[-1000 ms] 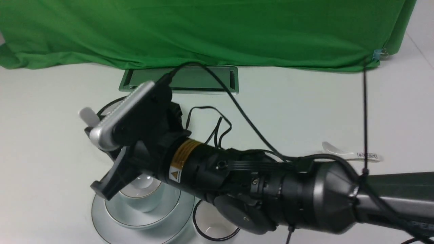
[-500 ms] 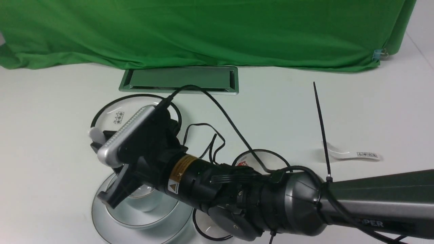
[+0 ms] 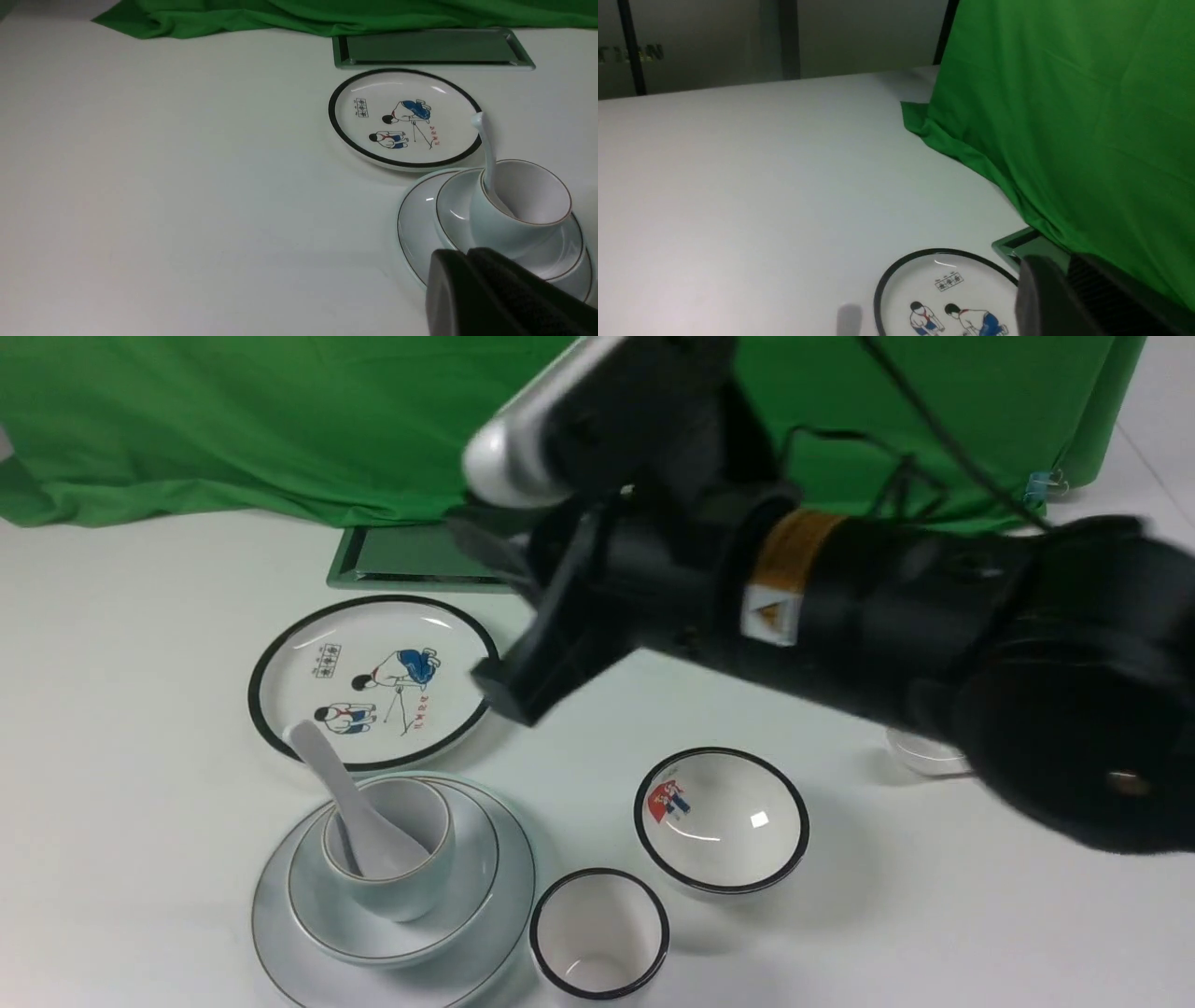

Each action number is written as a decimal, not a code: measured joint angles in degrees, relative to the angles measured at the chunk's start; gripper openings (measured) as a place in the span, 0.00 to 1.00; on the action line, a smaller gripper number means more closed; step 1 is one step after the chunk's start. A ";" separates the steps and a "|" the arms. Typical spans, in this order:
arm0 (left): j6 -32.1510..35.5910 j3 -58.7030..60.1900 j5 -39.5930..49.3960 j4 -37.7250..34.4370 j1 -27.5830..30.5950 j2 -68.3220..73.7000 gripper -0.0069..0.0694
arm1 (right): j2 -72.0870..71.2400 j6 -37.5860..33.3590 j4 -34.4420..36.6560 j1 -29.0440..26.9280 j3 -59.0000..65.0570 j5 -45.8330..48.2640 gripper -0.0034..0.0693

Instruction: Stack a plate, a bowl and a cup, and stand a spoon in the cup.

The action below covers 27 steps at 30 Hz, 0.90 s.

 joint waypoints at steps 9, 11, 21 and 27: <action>0.29 4.76 -1.93 -0.33 0.00 -1.15 0.05 | -25.48 -0.32 0.00 -0.20 18.90 -0.31 0.16; 0.29 5.44 -2.00 -0.33 0.00 -1.15 0.05 | -29.41 -0.32 0.00 -0.20 21.61 -0.26 0.16; 0.29 6.02 -1.95 -0.33 0.00 -1.15 0.05 | -41.68 -0.32 0.00 -0.27 30.86 -0.20 0.17; 0.29 6.04 -1.95 -0.33 0.00 -1.15 0.05 | -42.22 -0.32 0.00 -0.27 31.18 0.02 0.14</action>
